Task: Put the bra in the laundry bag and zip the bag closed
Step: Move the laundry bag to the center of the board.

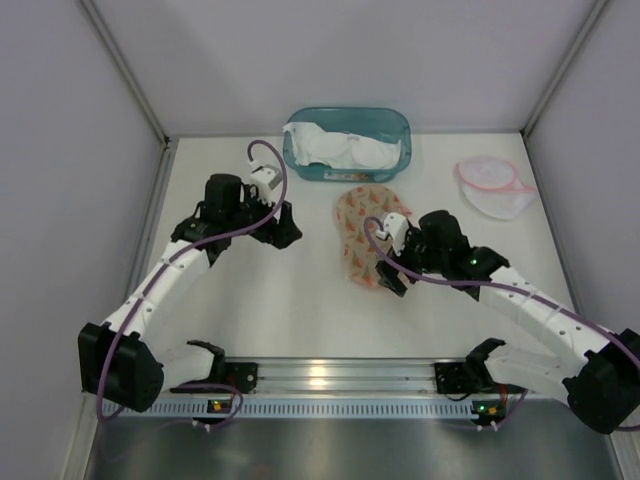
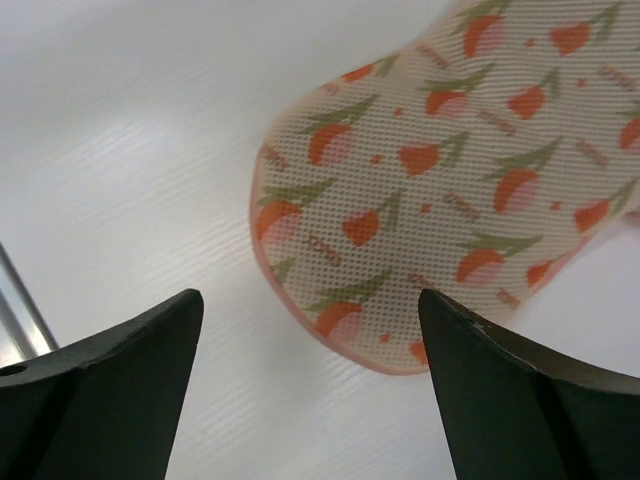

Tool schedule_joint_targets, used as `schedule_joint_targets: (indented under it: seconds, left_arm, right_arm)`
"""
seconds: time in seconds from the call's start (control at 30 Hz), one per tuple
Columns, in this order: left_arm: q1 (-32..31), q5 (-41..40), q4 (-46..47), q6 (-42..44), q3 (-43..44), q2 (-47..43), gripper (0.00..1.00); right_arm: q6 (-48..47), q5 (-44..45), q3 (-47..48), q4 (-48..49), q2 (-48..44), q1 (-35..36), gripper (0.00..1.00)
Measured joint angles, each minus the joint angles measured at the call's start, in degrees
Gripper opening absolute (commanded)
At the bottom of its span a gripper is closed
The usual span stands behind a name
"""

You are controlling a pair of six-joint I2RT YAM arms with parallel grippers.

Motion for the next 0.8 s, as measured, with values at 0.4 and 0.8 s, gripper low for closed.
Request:
schedule_joint_targets:
  seconds: [0.4,0.8]
  left_arm:
    - [1.46,-1.57,-0.63,-2.78,0.00,-1.27,0.98]
    - [4.57,-0.83,-0.63,-9.14,0.59,3.93,0.98]
  right_arm:
    - [4.44,-3.87,3.32,-6.40,7.54,-5.81,0.90]
    - [20.15,-3.61,14.36,0.48,29.64,-21.22,0.87]
